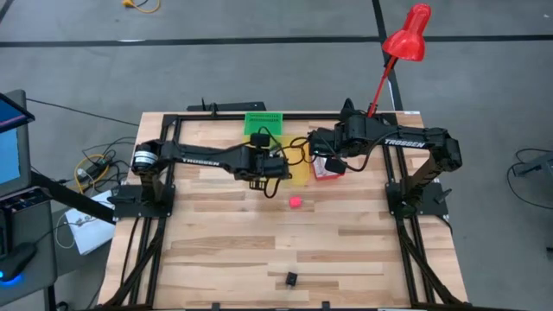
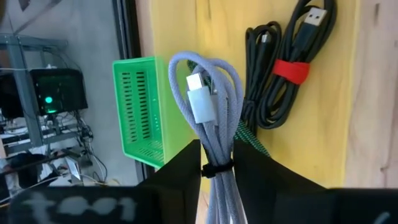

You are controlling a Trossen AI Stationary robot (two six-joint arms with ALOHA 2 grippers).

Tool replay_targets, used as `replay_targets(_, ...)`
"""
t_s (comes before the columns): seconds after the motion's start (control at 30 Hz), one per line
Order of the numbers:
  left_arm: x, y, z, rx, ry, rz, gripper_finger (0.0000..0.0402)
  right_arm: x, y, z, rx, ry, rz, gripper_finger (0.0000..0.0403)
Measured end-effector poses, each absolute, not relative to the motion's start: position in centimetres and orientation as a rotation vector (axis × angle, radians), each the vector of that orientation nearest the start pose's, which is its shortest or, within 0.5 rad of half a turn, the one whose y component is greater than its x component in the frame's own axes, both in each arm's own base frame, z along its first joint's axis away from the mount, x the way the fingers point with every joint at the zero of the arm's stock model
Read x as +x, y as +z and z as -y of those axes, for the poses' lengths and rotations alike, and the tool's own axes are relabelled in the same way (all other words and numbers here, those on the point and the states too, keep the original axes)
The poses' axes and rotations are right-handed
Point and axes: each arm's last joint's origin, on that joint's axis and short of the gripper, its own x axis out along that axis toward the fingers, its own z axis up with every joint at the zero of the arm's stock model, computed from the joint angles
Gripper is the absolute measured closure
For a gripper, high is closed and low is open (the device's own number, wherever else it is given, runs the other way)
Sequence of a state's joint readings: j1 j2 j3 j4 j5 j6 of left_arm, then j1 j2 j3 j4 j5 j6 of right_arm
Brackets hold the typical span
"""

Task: Pick and place items into bin
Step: Put the white charger cable into the yellow bin, then put the pink charger adapter into the green bin

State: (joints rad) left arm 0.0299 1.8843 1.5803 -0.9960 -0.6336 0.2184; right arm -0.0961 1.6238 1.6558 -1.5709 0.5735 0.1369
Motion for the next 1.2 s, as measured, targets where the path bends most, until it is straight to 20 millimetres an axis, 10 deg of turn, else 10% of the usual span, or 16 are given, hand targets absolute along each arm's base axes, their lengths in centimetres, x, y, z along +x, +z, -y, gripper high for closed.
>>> replay_targets(0.8, 36.2, 25.1, -3.4, 0.551, 0.446, -1.450, 0.0246, 27.7, 34.1, 4.0, -0.171, -0.560, -1.486, 0.0301)
replay_targets(1.2, 31.3, 34.2, -1.0, 0.357, 0.451, -1.090, 0.0246, 28.3, 31.5, 1.8, -0.123, -0.387, -1.522, 0.0301)
